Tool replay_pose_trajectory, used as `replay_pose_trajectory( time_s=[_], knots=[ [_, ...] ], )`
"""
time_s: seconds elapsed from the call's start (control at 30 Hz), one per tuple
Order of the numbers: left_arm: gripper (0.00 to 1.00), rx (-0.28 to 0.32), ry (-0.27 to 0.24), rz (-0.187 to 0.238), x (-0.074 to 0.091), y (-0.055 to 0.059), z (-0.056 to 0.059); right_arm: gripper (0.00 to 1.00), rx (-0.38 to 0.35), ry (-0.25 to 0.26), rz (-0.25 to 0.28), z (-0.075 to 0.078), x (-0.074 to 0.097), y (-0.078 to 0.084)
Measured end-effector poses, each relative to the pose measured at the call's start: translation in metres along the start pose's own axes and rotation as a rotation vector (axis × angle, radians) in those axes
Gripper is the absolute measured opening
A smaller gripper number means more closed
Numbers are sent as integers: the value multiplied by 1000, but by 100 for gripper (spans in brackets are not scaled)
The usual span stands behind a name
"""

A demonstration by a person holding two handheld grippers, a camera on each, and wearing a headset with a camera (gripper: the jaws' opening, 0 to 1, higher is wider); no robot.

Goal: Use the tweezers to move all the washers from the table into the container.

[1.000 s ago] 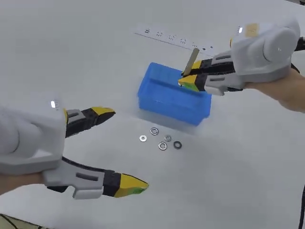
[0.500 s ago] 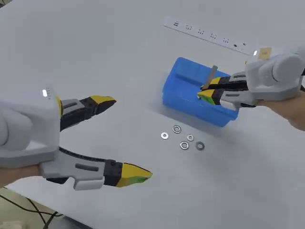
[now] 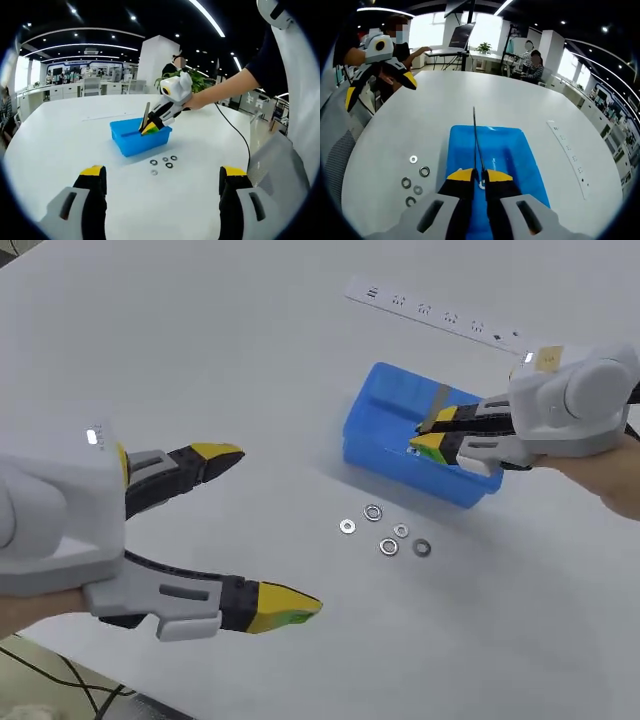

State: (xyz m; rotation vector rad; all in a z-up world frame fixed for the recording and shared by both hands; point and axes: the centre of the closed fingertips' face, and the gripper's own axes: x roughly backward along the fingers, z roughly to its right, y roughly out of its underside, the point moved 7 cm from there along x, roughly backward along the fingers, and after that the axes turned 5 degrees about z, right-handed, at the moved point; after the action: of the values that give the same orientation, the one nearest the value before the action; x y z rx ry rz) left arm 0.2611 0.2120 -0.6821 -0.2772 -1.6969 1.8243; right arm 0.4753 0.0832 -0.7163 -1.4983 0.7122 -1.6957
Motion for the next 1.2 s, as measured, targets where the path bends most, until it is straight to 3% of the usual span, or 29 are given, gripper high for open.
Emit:
replay_pose_trajectory(
  time_s=[0.17,0.37,0.43,0.53,0.6,0.63,0.67,0.7,0.83,1.0,1.2],
  knots=[
    [97,18,36,24,-14,-7,-10,8,-12,-9,5,-2,3,-6],
    [93,-18,77,33,-34,-18,-25,7,7,6,9,-1,5,-11],
    [89,-24,117,20,-44,-20,-31,7,10,11,8,1,6,-11],
    [85,-73,130,-1,-59,-25,-45,7,19,14,5,4,9,-12],
    [85,-33,145,34,-67,-33,-50,8,18,15,9,4,11,-12],
    [85,33,173,76,-73,-41,-51,8,12,16,14,4,12,-13],
    [84,32,173,99,-77,-46,-53,8,11,15,16,3,13,-13],
    [82,-6,165,106,-83,-52,-56,8,15,13,14,3,13,-12],
    [74,-75,203,97,-106,-68,-53,8,18,8,10,1,15,-11],
    [71,-134,243,94,-130,-78,-46,8,47,-13,4,-4,17,-13],
    [52,-167,314,98,-147,-86,-33,8,62,-20,10,-4,17,-17]
  ],
)
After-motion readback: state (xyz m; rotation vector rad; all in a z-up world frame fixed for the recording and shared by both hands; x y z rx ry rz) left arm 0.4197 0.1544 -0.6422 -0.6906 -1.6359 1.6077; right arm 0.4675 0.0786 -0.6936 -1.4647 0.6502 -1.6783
